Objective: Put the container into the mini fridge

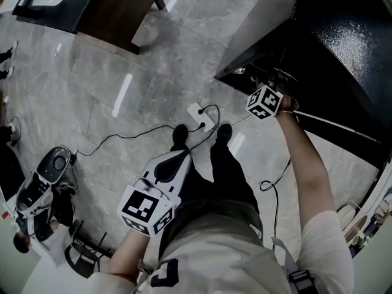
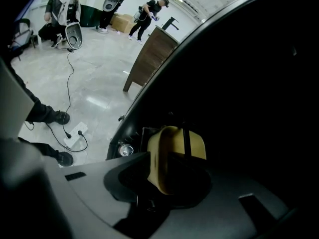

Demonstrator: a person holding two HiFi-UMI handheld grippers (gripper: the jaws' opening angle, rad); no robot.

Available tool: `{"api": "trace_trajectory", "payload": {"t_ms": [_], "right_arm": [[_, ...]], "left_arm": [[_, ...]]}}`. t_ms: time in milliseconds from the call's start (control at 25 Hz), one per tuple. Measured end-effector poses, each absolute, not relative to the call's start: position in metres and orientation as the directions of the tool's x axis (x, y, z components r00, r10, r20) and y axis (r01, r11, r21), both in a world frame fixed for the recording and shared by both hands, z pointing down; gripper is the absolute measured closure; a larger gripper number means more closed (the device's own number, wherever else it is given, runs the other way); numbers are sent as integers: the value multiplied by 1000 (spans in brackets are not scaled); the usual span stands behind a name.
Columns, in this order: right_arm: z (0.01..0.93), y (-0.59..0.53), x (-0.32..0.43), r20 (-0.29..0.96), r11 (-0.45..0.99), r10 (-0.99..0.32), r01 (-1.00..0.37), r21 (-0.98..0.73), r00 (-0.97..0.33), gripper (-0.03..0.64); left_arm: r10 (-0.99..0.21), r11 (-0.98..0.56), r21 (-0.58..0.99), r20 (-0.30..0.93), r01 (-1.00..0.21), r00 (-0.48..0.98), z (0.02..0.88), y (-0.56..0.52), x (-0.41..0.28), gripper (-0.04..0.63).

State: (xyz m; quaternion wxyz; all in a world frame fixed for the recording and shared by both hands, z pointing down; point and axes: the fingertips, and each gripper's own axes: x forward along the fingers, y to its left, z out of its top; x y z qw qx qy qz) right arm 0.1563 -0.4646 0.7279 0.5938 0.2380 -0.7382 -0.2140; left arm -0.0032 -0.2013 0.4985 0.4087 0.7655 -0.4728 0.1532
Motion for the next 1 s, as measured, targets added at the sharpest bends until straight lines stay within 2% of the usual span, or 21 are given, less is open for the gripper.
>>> {"api": "trace_trajectory", "payload": {"t_ms": [400, 520, 720, 1000], "right_arm": [[671, -438, 163, 778, 800, -600, -148, 581, -188, 517], [652, -431, 159, 777, 801, -599, -168, 575, -193, 517], [617, -399, 113, 747, 803, -596, -182, 568, -295, 517], [566, -344, 57, 734, 834, -551, -221, 506, -396, 518]], "left_arm": [[-690, -232, 452, 548, -861, 473, 461, -210, -39, 541], [-706, -215, 414, 560, -884, 434, 462, -212, -57, 541], [-721, -124, 326, 619, -937, 311, 474, -190, -108, 541], [-755, -77, 290, 608, -954, 246, 454, -160, -150, 541]]}}
